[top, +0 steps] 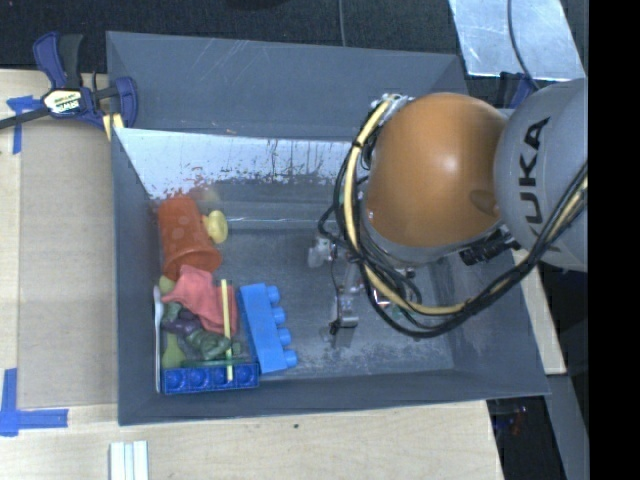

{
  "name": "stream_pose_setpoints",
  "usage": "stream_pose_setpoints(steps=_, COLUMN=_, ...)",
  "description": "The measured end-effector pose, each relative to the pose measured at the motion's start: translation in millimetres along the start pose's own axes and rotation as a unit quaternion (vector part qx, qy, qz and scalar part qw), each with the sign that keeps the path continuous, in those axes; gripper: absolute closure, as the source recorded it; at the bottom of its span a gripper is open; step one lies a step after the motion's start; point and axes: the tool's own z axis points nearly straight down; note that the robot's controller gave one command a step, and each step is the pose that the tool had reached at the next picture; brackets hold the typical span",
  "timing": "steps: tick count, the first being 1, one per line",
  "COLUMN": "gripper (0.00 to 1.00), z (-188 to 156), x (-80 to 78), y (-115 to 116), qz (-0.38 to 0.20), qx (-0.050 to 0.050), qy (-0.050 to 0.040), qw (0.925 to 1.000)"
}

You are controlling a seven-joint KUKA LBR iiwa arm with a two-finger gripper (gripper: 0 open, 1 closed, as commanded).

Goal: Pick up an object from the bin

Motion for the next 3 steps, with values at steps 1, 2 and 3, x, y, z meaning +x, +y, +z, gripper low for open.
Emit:
stream_pose_setpoints(steps=1, gripper=0.00, z=-4, x=-1.6, y=-1, qz=0.002, qx=-0.001, qy=-0.0044, qw=1.0000)
stream_pose_setpoints(steps=2, gripper=0.00, z=47, x=-6.2, y=22, qz=-0.082, qx=0.000, qy=-0.0053, qw=0.9966)
stream_pose_setpoints(steps=3, gripper=0.00, z=78, x=-14.4, y=61, qz=-0.229, qx=0.001, qy=-0.0065, qw=0.9735)
